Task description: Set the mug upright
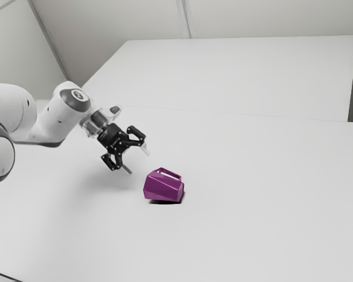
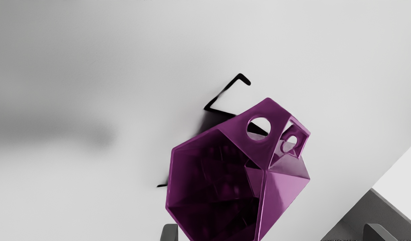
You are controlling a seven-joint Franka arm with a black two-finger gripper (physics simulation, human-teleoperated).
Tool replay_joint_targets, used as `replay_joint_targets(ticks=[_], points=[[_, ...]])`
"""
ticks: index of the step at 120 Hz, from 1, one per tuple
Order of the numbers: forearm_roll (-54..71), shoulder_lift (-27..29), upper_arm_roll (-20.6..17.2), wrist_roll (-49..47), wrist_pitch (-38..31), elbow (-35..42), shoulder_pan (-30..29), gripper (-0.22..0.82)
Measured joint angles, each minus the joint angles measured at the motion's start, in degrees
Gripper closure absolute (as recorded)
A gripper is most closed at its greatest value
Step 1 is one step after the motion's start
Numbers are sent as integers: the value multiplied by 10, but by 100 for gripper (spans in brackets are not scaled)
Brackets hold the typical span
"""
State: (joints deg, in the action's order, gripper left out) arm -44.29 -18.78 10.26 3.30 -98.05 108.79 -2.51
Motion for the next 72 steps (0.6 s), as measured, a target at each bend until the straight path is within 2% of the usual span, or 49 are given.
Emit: replay_joint_targets(ticks=[27, 72], points=[[-55, -18, -1, 4, -18, 14, 28, 0], [-131, -39, -1, 4, -28, 30, 35, 0]])
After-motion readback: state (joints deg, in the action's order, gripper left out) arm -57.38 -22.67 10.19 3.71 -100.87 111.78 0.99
